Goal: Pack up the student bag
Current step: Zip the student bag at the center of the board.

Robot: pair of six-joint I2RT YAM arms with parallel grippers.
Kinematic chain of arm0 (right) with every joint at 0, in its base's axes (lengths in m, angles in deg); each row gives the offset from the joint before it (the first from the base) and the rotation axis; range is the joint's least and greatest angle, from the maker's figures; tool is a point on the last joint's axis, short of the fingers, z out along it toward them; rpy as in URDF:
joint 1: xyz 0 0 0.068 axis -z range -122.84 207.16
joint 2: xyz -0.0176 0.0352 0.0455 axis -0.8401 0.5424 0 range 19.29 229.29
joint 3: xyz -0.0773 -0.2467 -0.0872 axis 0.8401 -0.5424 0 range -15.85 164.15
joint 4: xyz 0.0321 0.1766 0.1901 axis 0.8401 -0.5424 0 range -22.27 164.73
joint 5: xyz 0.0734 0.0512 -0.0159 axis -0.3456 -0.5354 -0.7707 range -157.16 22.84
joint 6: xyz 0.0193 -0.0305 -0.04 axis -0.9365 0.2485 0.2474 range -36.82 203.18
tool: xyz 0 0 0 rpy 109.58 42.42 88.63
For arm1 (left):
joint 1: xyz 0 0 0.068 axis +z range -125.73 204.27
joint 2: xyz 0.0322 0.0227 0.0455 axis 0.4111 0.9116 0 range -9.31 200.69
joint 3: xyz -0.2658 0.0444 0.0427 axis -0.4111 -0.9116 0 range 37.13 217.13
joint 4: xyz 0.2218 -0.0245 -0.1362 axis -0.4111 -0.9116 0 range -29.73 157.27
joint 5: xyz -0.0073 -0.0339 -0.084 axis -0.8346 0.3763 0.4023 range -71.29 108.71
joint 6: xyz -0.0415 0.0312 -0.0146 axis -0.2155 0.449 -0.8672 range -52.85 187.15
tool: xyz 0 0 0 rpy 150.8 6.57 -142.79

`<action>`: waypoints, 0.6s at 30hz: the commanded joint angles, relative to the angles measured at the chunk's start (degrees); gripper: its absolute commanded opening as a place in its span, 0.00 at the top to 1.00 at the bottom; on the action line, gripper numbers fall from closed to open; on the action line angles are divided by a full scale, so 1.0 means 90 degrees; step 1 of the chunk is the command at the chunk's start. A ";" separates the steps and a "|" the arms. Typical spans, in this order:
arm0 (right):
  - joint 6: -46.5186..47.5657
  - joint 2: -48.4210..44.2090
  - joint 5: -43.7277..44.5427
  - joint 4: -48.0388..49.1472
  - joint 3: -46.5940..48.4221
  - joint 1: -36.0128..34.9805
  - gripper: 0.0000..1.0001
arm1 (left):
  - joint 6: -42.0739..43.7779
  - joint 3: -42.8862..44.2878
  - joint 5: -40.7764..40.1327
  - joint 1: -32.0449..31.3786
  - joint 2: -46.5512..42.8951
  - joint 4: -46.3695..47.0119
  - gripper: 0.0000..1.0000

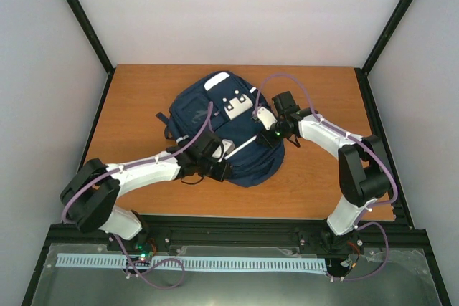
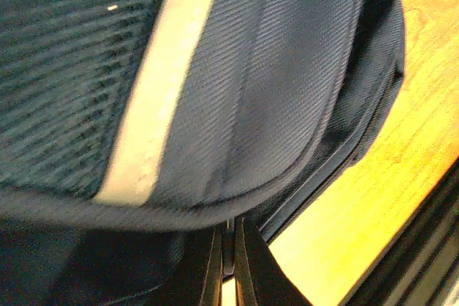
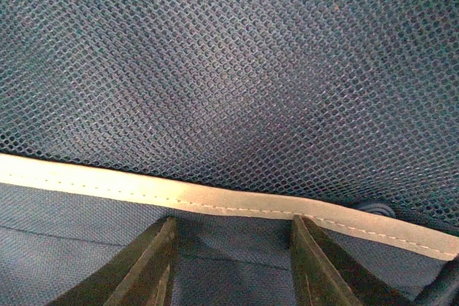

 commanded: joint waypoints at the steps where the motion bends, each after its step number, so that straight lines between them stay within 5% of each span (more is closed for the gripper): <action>1: -0.0013 0.0150 -0.0240 -0.0092 -0.0022 -0.0049 0.56 | -0.0411 0.0538 0.1012 -0.0165 0.0337 0.0432 0.99; 18: -0.0039 0.0001 -0.0035 -0.0062 -0.0065 -0.0050 0.56 | -0.1312 0.1340 0.1358 -0.0175 0.0935 0.1093 0.99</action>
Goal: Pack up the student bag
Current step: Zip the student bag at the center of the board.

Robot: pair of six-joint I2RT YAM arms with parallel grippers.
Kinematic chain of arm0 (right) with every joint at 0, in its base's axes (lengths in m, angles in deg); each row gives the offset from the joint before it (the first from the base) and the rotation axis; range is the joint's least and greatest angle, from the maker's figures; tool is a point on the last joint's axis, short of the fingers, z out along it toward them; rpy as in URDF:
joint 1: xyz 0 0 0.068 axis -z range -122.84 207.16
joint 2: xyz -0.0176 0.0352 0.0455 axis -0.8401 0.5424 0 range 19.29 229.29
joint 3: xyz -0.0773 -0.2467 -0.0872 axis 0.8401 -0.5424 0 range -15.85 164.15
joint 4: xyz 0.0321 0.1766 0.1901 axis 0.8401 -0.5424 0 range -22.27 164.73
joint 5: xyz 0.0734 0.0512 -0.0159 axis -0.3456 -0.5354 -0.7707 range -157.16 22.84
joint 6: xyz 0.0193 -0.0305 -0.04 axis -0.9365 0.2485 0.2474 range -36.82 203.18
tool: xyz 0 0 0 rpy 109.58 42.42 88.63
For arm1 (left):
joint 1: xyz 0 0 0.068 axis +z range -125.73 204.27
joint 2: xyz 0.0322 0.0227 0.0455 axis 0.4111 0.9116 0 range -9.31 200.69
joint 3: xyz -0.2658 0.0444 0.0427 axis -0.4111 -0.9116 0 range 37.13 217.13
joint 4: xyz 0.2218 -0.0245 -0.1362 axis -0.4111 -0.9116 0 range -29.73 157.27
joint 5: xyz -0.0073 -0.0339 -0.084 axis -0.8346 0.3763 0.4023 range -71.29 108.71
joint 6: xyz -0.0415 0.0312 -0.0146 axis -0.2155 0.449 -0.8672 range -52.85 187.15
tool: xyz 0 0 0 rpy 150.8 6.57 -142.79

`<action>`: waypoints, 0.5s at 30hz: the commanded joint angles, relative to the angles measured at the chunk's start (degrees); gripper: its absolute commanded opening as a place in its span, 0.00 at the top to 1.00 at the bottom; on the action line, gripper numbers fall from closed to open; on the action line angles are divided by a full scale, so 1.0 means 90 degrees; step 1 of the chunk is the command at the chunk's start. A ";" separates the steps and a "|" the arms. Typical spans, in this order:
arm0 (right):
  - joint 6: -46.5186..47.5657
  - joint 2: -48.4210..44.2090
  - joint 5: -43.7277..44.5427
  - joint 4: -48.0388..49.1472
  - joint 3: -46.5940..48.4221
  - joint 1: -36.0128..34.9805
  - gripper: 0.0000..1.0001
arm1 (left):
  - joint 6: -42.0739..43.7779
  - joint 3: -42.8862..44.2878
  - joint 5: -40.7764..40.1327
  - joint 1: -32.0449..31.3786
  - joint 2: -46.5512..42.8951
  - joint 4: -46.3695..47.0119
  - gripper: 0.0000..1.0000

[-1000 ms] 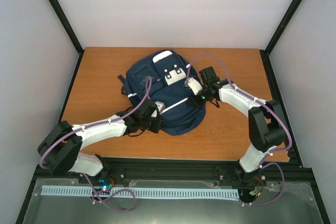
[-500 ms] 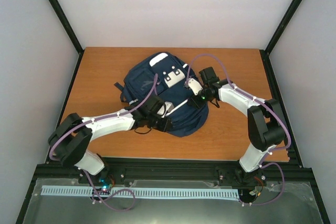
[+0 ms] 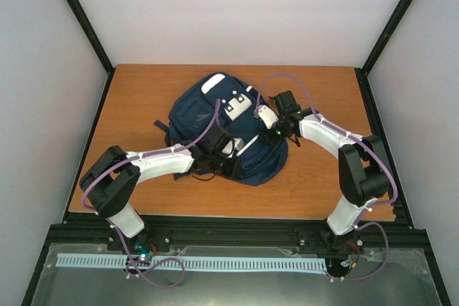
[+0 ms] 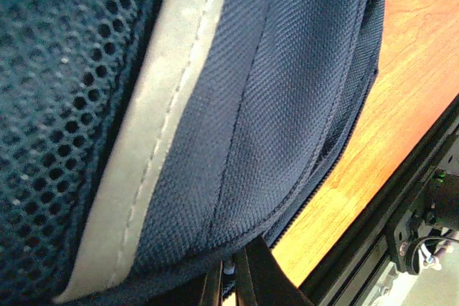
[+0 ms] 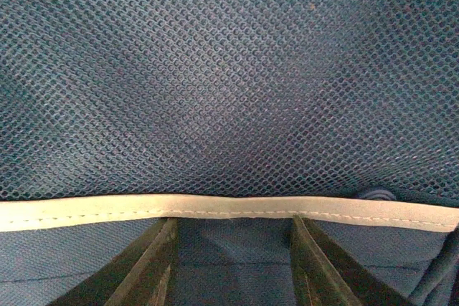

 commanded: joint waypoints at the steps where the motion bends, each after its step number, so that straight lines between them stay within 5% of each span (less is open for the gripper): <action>1: -0.0036 -0.0038 -0.0325 -0.0152 -0.0072 -0.0101 0.56 | -0.0225 0.0549 0.0316 -0.0109 -0.0283 0.0810 0.99; 7: -0.0035 -0.0100 -0.0257 -0.0140 -0.0086 -0.0100 0.56 | 0.0004 0.0946 0.0319 -0.0095 -0.0554 -0.0060 0.99; 10: -0.0056 -0.0132 -0.0257 -0.0119 -0.0106 -0.0100 0.56 | 0.0263 0.1254 -0.0554 -0.0100 -0.0682 -0.0894 0.99; 15: -0.0045 -0.0102 -0.0205 -0.0129 -0.0106 -0.0100 0.56 | -0.0376 0.1108 0.0200 -0.0035 -0.0557 -0.0281 0.99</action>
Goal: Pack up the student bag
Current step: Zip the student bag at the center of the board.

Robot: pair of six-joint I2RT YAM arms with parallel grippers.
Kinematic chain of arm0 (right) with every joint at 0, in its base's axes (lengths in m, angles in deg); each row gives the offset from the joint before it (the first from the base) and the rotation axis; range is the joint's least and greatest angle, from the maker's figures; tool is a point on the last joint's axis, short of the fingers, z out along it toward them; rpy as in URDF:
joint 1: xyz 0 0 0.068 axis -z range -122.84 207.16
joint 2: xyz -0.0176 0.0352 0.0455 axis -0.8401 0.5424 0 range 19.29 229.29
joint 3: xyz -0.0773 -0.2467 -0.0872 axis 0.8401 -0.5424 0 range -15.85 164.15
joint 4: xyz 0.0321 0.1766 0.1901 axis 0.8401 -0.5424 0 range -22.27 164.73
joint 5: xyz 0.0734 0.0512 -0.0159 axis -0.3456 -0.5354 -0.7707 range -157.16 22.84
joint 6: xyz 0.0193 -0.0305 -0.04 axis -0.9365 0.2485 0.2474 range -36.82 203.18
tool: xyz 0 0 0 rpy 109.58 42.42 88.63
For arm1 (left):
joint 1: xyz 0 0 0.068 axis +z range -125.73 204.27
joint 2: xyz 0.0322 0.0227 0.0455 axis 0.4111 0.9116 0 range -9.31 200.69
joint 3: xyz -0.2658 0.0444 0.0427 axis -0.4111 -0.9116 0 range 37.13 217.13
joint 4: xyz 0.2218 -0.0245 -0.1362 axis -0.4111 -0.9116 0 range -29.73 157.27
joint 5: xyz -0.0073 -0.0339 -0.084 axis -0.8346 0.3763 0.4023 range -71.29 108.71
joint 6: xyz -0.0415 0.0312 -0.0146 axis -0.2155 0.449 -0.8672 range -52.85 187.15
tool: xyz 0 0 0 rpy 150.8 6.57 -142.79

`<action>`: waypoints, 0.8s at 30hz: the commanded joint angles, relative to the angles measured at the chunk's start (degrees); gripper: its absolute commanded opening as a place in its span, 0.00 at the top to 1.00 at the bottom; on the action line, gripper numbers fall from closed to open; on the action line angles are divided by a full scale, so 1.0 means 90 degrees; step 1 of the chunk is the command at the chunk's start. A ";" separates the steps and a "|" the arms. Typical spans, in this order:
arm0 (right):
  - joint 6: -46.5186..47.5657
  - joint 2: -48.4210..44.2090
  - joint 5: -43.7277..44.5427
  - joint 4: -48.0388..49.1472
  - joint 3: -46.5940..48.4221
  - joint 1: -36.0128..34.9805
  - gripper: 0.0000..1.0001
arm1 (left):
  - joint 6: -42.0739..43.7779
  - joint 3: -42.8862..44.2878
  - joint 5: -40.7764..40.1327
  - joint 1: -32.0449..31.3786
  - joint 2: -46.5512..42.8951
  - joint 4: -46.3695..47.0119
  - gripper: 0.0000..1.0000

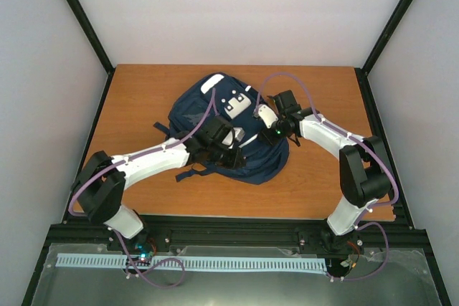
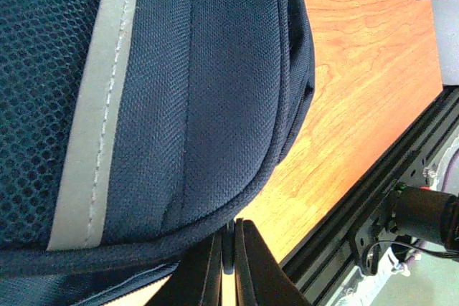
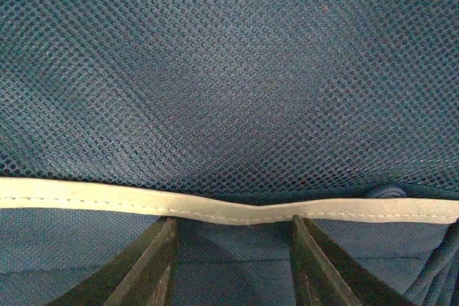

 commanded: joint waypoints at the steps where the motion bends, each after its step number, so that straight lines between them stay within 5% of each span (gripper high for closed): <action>1: -0.0042 -0.0035 -0.0160 -0.0169 -0.0114 -0.0093 0.56 | -0.0526 0.0274 0.0707 -0.0026 0.0021 0.0922 0.99; 13: -0.0086 -0.0124 0.0008 -0.0219 -0.0074 -0.0062 0.56 | -0.1164 0.0041 0.0568 -0.0476 0.0849 0.2338 0.99; 18: -0.0063 -0.0871 0.0183 -0.0566 0.0080 0.0189 0.55 | -0.0918 0.0394 0.0439 -0.0478 0.0958 0.2050 0.98; 24: 0.0347 -0.2123 0.0716 -0.1397 0.0000 0.0249 0.53 | -0.0294 0.1240 0.0216 -0.0478 0.0754 0.0058 0.62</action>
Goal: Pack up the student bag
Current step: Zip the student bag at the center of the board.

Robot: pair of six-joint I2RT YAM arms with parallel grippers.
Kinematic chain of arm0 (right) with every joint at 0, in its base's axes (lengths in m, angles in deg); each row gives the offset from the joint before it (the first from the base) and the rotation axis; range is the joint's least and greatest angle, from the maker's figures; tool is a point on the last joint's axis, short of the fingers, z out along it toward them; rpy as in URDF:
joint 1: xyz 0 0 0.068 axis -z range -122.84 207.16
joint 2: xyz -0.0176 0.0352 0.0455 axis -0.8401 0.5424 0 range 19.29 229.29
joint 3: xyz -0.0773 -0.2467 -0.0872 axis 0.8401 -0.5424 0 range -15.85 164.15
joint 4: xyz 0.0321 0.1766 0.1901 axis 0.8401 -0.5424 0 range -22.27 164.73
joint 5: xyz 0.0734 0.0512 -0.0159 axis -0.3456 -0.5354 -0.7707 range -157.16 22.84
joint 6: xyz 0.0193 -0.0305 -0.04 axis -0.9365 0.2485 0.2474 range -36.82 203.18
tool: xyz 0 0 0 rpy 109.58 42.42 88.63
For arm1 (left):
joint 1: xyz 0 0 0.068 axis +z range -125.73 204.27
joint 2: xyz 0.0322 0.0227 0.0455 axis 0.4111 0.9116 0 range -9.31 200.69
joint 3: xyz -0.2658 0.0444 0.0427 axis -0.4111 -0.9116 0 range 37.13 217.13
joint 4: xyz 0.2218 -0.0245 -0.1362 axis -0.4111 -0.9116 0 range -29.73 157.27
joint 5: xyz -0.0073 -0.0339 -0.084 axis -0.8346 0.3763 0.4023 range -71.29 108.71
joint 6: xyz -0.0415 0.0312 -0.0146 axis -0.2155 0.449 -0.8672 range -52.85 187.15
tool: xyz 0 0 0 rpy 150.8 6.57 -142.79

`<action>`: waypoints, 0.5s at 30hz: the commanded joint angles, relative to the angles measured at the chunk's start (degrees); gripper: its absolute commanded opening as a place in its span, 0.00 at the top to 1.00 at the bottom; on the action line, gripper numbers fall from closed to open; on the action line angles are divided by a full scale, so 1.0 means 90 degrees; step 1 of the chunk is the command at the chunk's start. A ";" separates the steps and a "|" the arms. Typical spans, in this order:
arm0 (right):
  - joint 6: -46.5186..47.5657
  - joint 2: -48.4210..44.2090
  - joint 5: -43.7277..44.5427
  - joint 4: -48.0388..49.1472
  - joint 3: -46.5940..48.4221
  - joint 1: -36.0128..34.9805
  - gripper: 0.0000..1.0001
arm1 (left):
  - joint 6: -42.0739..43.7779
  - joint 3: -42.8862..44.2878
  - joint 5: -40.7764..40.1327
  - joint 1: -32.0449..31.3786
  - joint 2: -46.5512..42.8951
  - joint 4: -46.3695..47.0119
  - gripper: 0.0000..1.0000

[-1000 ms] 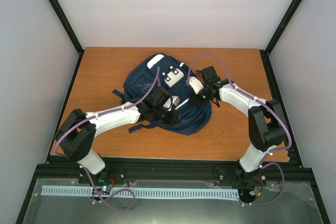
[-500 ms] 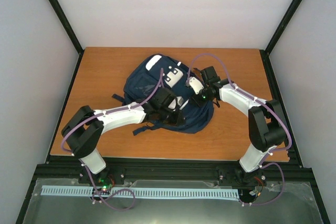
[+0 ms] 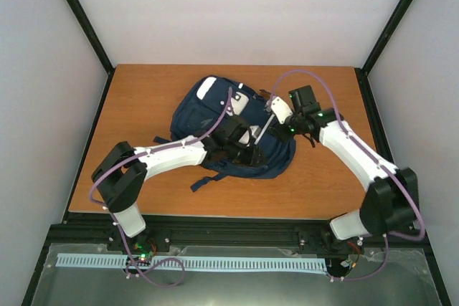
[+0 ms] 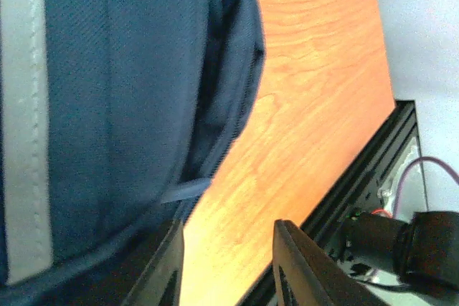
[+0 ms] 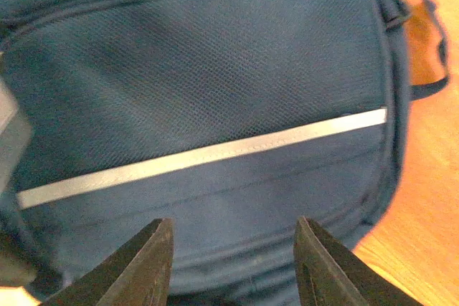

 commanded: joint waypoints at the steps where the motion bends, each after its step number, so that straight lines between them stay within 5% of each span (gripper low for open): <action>1: 0.0320 -0.1013 0.0396 -0.0814 -0.0068 0.0054 0.53 | 0.0660 0.0908 -0.0084 -0.0094 -0.0487 -0.1527 0.58; 7: 0.0510 -0.2010 0.0356 -0.1156 -0.0815 0.0050 0.52 | 0.1560 0.1418 -0.0955 0.0168 -0.1470 -0.3366 0.42; 15: 0.0826 -0.1959 -0.0448 -0.1256 -0.1517 -0.0325 0.53 | 0.2105 0.1008 -0.1984 0.0556 -0.1484 -0.2785 0.42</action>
